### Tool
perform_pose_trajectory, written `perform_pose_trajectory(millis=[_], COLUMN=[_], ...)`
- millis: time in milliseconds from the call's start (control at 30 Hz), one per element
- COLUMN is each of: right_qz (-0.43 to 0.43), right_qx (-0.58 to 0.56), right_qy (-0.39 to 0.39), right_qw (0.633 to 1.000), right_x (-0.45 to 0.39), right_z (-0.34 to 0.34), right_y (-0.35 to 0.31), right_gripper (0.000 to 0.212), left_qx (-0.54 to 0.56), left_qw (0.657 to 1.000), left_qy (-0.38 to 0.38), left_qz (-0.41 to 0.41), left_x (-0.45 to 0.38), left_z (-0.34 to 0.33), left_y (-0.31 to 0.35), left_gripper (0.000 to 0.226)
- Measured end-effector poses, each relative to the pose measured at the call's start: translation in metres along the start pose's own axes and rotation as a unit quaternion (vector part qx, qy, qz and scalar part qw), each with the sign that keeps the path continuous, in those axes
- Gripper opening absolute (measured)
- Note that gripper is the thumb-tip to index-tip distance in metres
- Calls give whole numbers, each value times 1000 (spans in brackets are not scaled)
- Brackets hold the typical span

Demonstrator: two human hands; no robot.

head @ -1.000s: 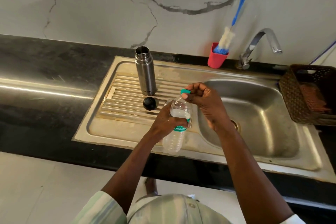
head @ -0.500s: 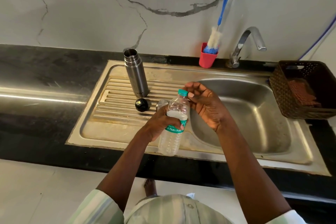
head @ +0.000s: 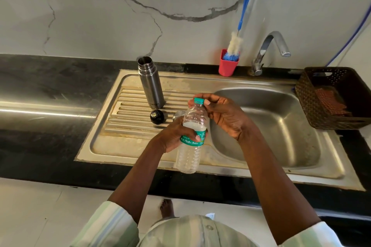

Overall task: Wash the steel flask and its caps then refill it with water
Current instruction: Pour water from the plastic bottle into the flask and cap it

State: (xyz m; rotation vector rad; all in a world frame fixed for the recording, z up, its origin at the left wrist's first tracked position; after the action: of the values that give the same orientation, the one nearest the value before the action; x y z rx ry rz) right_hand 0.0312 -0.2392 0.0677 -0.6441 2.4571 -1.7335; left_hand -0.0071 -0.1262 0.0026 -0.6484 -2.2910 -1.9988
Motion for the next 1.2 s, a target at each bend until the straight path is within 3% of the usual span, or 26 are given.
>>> perform_pose_trajectory(millis=[233, 300, 400, 500, 600, 700, 767, 800, 867, 933, 1033, 1200], right_qz=[63, 34, -23, -15, 38, 75, 62, 43, -4, -23, 11, 37], right_qx=[90, 71, 6, -17, 26, 99, 120, 106, 24, -25, -15, -6], right_qy=[173, 126, 30, 51, 144, 211, 190, 144, 29, -30, 12, 93], right_qw=[979, 989, 999, 998, 988, 970, 972, 983, 999, 999, 1000, 995], right_x=[4, 2, 4, 7, 14, 18, 15, 12, 11, 15, 19, 29], right_z=[3, 2, -3, -5, -5, -1, 4, 6, 6, 4, 9, 26], right_y=[1, 4, 4, -1, -7, -10, -13, -14, -13, -11, -13, -18], right_gripper=[21, 24, 32, 24, 12, 11, 10, 12, 26, 34, 28, 22], left_qx=[-40, -4, 89, 101, 36, -24, -41, -27, 62, 114, 87, 13], left_qw=[992, 996, 995, 993, 999, 991, 988, 993, 998, 990, 994, 998], left_qy=[118, 79, -38, -62, 29, 119, 137, 110, -5, -83, -63, 48], left_qz=[-36, -30, 13, 26, -17, -55, -51, -41, -7, 15, -3, -35], left_x=[-5, -5, 2, 5, 4, 3, 1, 0, 3, 7, 5, -1], left_z=[2, -1, -10, -14, -13, -16, -15, -16, -27, -37, -43, -46], left_y=[-1, -3, 0, 6, 16, 19, 16, 13, 12, 14, 21, 23], left_gripper=[66, 64, 74, 76, 53, 43, 48, 50, 53, 52, 41, 42])
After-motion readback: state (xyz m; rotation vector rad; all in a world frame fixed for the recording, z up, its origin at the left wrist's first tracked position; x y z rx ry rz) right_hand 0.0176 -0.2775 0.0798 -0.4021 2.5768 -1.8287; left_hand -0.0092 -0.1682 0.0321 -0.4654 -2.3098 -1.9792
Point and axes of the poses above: each hand's wrist, its own x-axis away from the middle knuckle, its own z-axis out of the back of the hand, y = z × x, the point moved 7 cm from there along -x, towards the middle knuckle, and after that the axes turned 10 degrees about y, right-handed, at the moved point
